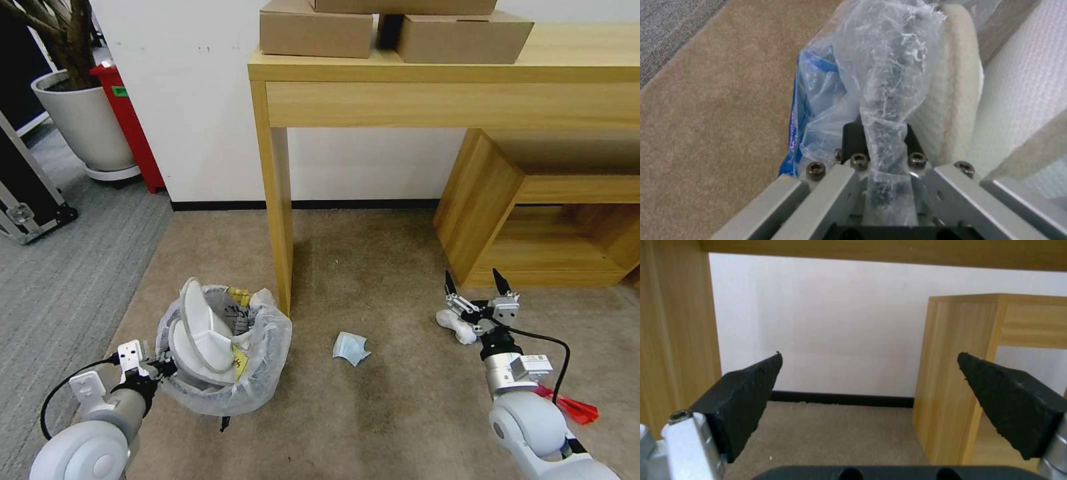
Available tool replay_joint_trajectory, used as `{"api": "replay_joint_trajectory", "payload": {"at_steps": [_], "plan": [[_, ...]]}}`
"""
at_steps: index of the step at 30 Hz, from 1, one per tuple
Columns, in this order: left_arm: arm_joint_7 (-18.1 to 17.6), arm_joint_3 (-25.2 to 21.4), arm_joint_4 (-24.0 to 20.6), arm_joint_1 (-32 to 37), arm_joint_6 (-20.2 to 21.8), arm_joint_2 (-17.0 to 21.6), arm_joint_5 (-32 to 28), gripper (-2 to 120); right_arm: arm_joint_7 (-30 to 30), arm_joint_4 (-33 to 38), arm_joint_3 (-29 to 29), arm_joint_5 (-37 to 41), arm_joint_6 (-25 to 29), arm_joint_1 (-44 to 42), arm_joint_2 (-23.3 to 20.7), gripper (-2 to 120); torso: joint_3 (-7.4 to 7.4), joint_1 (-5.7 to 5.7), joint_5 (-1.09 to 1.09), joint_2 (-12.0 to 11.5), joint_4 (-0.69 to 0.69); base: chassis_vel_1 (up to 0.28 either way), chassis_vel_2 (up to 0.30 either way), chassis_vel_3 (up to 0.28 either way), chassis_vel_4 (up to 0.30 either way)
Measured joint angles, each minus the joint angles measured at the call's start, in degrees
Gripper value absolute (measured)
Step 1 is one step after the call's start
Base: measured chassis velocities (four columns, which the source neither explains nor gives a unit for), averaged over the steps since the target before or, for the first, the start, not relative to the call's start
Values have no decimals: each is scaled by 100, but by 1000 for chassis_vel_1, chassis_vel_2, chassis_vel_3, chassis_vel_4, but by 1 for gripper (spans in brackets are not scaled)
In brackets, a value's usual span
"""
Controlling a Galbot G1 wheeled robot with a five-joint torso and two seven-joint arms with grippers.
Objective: Pick up the trash bin and place the garbage on the floor into it.
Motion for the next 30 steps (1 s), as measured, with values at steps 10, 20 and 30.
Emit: {"api": "replay_joint_trajectory", "payload": {"at_steps": [10,20,30], "plan": [[-14,16,-2,-8,19,2,-6,0,-16,27,-52,7,-84,-1,-116,100,0,0,0,0,0,0,0,0,0],[-17,4,-31,-2,21,-35,2,0,86,88,-95,150,-329,-63,-246,100,0,0,0,0,0,0,0,0,0],[-17,-58,-52,18,21,-48,16,0,168,104,-97,271,-386,-34,-265,100,0,0,0,0,0,0,0,0,0]]}}
